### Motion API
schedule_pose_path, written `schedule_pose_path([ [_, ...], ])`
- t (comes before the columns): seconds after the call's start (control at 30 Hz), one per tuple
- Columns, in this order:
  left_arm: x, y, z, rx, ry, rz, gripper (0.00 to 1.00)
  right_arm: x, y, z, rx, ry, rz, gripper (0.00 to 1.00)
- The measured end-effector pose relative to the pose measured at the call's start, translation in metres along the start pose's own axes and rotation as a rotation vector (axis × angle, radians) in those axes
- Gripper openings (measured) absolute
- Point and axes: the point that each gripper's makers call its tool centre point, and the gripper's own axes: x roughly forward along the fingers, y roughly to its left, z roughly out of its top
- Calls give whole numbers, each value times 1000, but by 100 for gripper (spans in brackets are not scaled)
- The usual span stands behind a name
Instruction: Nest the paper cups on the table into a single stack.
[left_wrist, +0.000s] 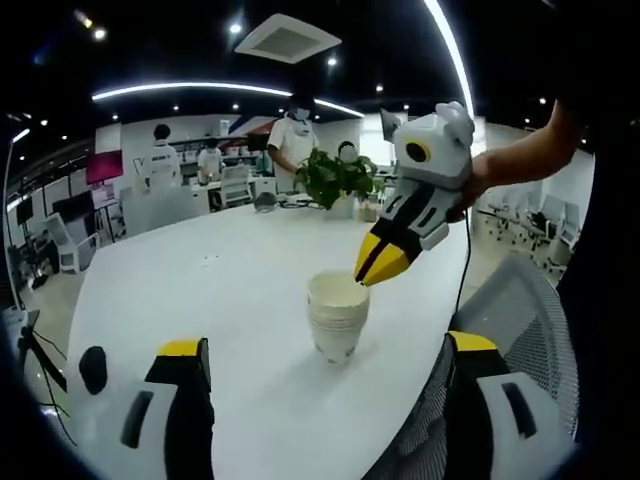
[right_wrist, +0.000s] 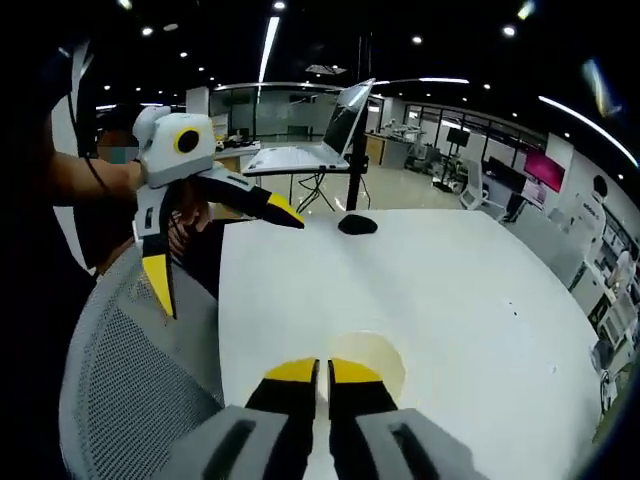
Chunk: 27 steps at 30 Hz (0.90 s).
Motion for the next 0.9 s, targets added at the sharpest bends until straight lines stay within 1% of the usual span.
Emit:
schedule_pose_path([
  [0.13,0,-2,1,2,1,-1,96,3,1,-4,20,3,-4,5],
  [0.23,1,-1,-1,4,2,-1,96,2,1,-4,13,-12,-20,12],
  [0.3,4,-3,-3,7,12,-2,96,2,1,-7,-5,-15,-34,18],
  [0.43,10,-8,-9,13,28,-11,96,-1,1,-6,15,-46,-50,39],
  [0.47,14,-11,-10,17,33,-16,96,-2,-1,-7,8,-56,-69,43],
  [0.53,20,-14,-16,37,61,-25,96,-3,-3,-9,7,-64,-93,51],
  [0.63,30,-24,-20,60,80,-53,96,-3,-7,-12,13,-80,-128,60],
  [0.73,40,-29,-22,80,89,-77,95,-1,-11,-19,38,-85,-154,66],
  [0.9,56,-28,-28,92,101,-95,92,1,-16,-27,64,-116,-191,72],
])
